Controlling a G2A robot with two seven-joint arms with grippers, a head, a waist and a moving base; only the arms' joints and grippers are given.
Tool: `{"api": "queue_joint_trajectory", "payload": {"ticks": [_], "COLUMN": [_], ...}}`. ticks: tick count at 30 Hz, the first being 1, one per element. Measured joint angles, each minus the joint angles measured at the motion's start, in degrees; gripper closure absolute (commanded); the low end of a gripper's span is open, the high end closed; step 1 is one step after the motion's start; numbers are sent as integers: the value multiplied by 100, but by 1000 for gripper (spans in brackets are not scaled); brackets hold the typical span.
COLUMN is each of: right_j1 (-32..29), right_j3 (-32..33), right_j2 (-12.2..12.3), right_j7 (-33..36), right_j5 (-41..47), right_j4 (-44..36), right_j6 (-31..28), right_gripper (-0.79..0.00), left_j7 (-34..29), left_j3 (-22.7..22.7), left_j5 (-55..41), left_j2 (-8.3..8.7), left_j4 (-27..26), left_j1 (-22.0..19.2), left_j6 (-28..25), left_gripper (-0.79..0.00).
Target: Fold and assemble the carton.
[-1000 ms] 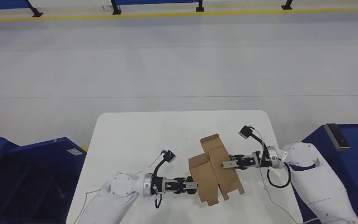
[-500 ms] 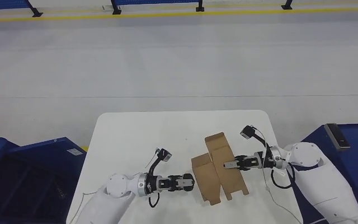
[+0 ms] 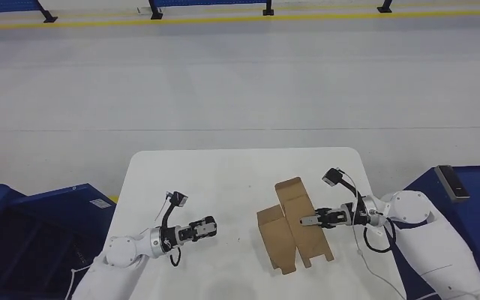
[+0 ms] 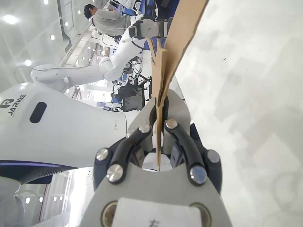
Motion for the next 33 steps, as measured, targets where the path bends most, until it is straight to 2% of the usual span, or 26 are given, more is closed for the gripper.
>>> {"api": "queue_joint_trajectory", "payload": {"ticks": [3, 10, 13, 23, 33], "right_j1": [-29, -245, -220, 32, 63], "right_j3": [22, 399, 392, 309, 309], "right_j2": [0, -18, -52, -204, -209], "right_j7": [-109, -1161, -1550, -3260, -3280], "right_j5": [-82, 233, 185, -1326, -1502], "right_j4": [-70, -852, -1281, -2421, -2601], "right_j6": [-54, -728, -839, -1391, -1249], "right_gripper": [0, 0, 0, 0, 0], "left_j7": [-10, -8, -7, -8, -8], "left_j3": [-7, -4, -4, -4, -4], "left_j5": [29, 24, 24, 24, 24], "left_j2": [5, 3, 3, 3, 3], "left_j4": [-9, -6, -6, -6, -6], "left_j1": [8, 6, 6, 6, 6], "left_j6": [12, 10, 10, 10, 10], "left_gripper": [-785, -785, -785, -785, -785]}}
